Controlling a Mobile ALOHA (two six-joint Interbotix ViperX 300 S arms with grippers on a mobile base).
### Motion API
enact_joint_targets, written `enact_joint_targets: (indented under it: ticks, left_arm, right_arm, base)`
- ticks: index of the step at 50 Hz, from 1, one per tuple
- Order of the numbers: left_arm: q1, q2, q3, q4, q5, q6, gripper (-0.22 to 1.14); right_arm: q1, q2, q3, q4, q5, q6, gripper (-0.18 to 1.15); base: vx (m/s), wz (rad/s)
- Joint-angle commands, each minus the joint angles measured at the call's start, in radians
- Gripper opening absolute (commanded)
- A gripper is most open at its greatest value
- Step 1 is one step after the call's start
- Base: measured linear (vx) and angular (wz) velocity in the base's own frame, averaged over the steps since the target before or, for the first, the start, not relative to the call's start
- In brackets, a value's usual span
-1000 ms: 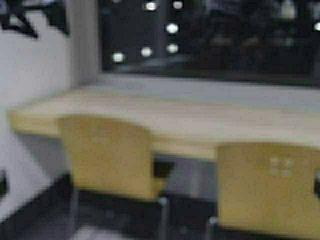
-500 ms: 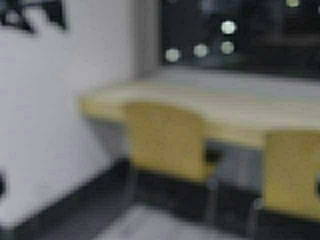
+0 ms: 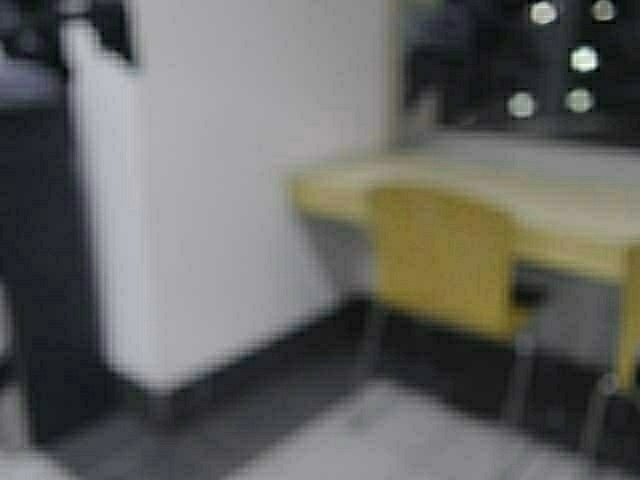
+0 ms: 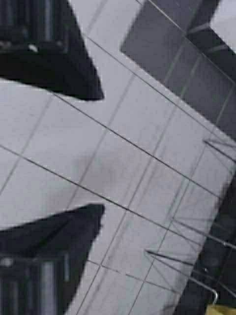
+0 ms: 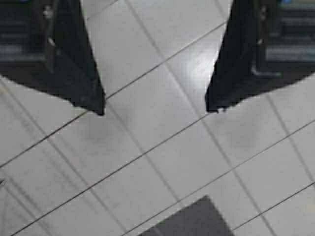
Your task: Push the chairs under the table
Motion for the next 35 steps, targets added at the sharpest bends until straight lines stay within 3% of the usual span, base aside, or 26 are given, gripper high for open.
enact_joint_targets:
  ticks: [1, 10, 35]
  left_arm:
    - [0.002, -0.003, -0.025, -0.002, -0.011, -0.009, 0.96]
    - [0.002, -0.003, -0.021, -0.003, -0.012, -0.017, 0.96]
    - [0.000, 0.049, -0.017, -0.008, -0.008, -0.061, 0.96]
  right_arm:
    - [-0.005, -0.002, -0.014, -0.012, -0.002, -0.003, 0.95]
    - [-0.008, 0.011, -0.026, -0.018, 0.015, 0.002, 0.95]
    - [-0.018, 0.072, -0.046, -0.026, 0.026, -0.003, 0.95]
  base:
    - [-0.44, 0.19]
    - [-0.41, 0.03]
    - [-0.40, -0.24]
